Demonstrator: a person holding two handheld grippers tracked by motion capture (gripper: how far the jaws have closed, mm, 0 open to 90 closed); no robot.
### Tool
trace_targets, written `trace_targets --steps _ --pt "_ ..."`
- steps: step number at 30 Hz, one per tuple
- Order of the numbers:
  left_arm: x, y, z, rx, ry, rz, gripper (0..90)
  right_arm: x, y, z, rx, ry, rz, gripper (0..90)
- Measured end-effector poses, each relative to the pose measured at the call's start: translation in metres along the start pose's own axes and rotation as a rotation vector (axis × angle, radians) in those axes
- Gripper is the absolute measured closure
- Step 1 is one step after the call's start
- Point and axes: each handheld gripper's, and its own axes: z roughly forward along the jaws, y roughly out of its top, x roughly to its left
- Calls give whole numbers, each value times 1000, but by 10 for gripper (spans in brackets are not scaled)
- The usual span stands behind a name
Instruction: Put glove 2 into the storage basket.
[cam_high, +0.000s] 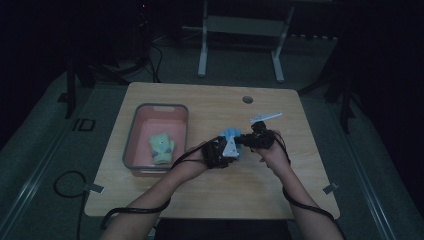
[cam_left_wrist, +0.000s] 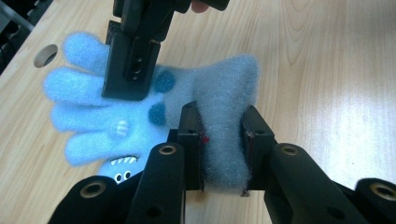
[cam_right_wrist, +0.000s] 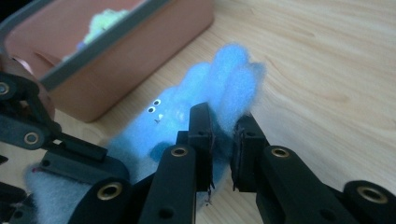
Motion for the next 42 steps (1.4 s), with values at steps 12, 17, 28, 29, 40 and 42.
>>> trace_targets --steps 12,17,28,29,40,42 --pt "17 0 -37 36 72 26 748 25 44 -4 -55 32 -54 815" --pt "24 -5 -53 53 97 25 748 36 61 1 -63 56 -70 817" --pt "34 -32 -83 102 143 0 748 61 89 30 -57 110 -102 819" --pt "34 -36 -86 108 147 -2 748 64 91 33 -55 115 -108 819" --pt "39 -75 -112 139 174 -62 747 94 109 72 -34 163 -141 821" --pt "39 -81 -115 153 180 -66 747 100 112 79 -28 168 -150 821"
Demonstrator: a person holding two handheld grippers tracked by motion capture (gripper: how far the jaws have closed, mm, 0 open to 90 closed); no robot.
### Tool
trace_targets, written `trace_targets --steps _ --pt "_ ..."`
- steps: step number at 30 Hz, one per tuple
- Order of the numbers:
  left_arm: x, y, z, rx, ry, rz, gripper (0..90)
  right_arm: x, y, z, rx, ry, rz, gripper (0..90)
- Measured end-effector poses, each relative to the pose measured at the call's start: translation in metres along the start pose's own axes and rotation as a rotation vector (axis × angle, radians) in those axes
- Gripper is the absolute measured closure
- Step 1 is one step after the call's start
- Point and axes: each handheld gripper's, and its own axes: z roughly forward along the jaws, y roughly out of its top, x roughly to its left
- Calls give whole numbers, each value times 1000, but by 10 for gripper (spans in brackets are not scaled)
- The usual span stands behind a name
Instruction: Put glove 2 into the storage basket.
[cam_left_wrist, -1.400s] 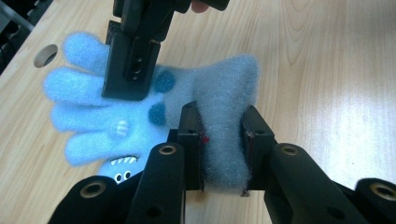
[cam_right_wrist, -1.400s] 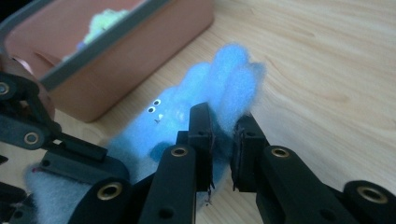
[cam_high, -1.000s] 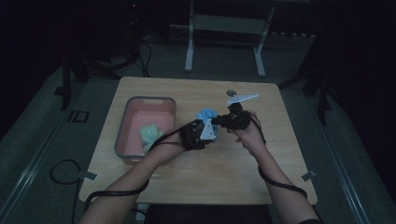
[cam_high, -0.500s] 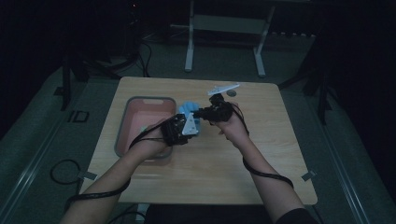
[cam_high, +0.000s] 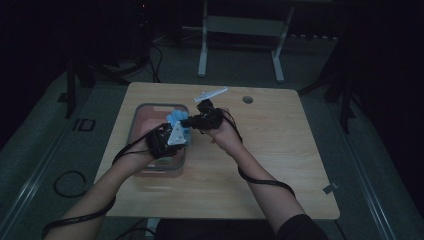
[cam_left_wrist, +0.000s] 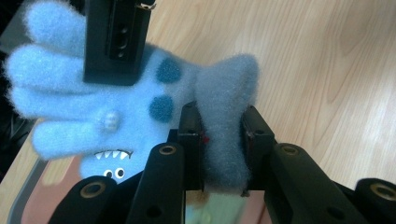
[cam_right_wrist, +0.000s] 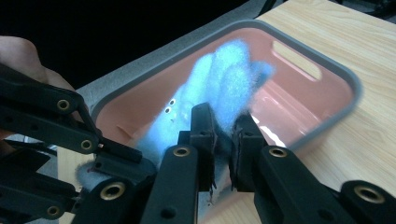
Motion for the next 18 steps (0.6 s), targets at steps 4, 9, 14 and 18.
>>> trace_targets --steps 4,9,14,18 --pt "2 -15 -5 23 9 -18 748 6 6 18 12 33 -1 821" --pt "2 -37 -10 42 20 -52 748 15 11 42 36 60 -11 821" --pt "0 -57 -7 58 20 -80 747 23 11 63 57 78 -25 822" --pt "0 -65 1 65 4 -94 747 24 6 74 79 71 -31 822"
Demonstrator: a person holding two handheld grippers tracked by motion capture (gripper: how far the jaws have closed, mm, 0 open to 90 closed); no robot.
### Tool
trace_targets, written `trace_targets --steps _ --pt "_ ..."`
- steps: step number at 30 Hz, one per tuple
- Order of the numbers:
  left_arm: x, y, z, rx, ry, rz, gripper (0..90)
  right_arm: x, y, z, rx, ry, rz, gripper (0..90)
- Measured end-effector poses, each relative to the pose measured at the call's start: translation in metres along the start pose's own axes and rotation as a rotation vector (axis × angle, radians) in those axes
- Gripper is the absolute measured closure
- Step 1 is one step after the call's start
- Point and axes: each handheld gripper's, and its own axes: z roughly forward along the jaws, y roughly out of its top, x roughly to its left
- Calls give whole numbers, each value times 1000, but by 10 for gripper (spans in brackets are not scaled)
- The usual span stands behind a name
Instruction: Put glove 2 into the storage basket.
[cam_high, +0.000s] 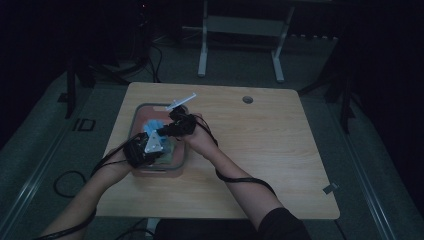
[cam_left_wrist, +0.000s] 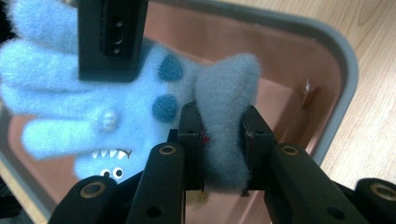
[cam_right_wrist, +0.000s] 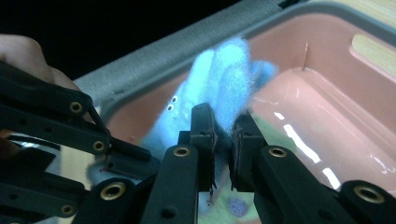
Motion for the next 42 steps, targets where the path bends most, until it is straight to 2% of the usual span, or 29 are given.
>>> trace_targets --steps 6,12,20,23,25,28,29,30,33,34,36,37,38,40,42 --pt "3 -1 16 19 -35 -12 747 -8 -6 9 39 -31 10 822" --pt "2 0 28 32 -50 2 745 -17 -16 19 60 -83 24 819" --pt "9 1 38 65 -90 -42 713 -24 -18 27 77 -93 53 787" --pt "9 2 39 76 -90 -58 629 -24 -17 26 82 -101 58 718" --pt "11 1 38 76 -79 -76 535 -25 -17 25 84 -108 60 669" --pt "13 0 35 49 -55 -128 401 -27 -17 20 76 -109 54 607" --pt "14 0 33 44 -51 -135 339 -27 -17 17 65 -107 52 554" --pt "15 0 30 24 -51 -162 296 -27 -17 15 56 -102 54 532" --pt "19 1 23 4 -52 -205 168 -26 -14 5 32 -89 42 482" --pt "20 1 20 -7 -54 -217 145 -26 -13 1 20 -86 35 460" --pt "22 3 15 -29 -33 -244 136 -24 -12 -6 3 -77 32 408" --pt "22 3 15 -29 -33 -244 110 -24 -12 -6 3 -77 32 408" --pt "22 5 12 -45 -29 -265 110 -23 -12 -10 -11 -72 28 381" --pt "20 7 10 -59 -34 -279 65 -21 -13 -23 -41 -50 12 296" --pt "17 9 9 -82 -29 -280 17 -20 -17 -32 -56 -47 2 278"
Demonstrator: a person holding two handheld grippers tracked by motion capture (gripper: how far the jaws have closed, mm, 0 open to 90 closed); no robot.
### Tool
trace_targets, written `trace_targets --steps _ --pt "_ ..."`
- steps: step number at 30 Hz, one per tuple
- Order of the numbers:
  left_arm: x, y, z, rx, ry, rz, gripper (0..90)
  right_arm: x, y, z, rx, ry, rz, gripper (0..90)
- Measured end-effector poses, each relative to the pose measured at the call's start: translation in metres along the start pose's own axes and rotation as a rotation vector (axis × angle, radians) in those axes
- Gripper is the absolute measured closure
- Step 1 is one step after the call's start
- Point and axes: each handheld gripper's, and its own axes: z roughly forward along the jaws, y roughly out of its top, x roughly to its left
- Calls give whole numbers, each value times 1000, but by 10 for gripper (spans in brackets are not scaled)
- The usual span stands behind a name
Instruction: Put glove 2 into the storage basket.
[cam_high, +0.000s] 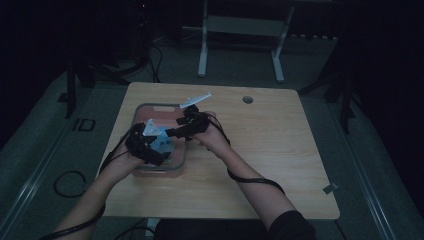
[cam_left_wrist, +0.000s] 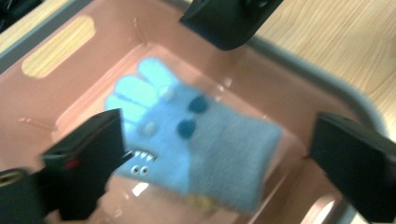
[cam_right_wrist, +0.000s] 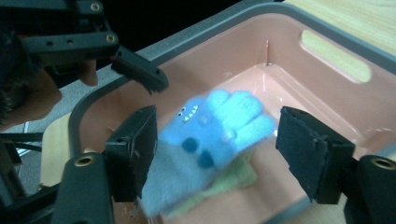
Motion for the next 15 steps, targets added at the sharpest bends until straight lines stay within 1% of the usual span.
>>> trace_targets --steps 2,3,4,6,8,10,13,15 --pt "-5 2 -1 -34 -1 -5 17 0 -4 -8 -17 12 -21 231" --pt "-7 3 -1 -56 -4 -15 17 0 -6 -10 -16 8 -22 214" --pt "-9 5 -1 -62 -6 -15 17 -1 -9 -14 -18 2 -28 197" --pt "-14 8 0 -79 -16 -5 17 -3 -15 -21 -22 5 -32 183" --pt "-19 12 2 -87 -29 -1 17 -5 -21 -27 -28 -8 -38 169" --pt "-24 15 5 -94 -35 9 17 -8 -27 -32 -22 -29 -52 161" --pt "-30 21 10 -112 -59 2 17 -14 -37 -41 -26 -39 -38 160" --pt "-35 24 13 -119 -58 14 17 -19 -44 -48 -26 -54 -35 160"
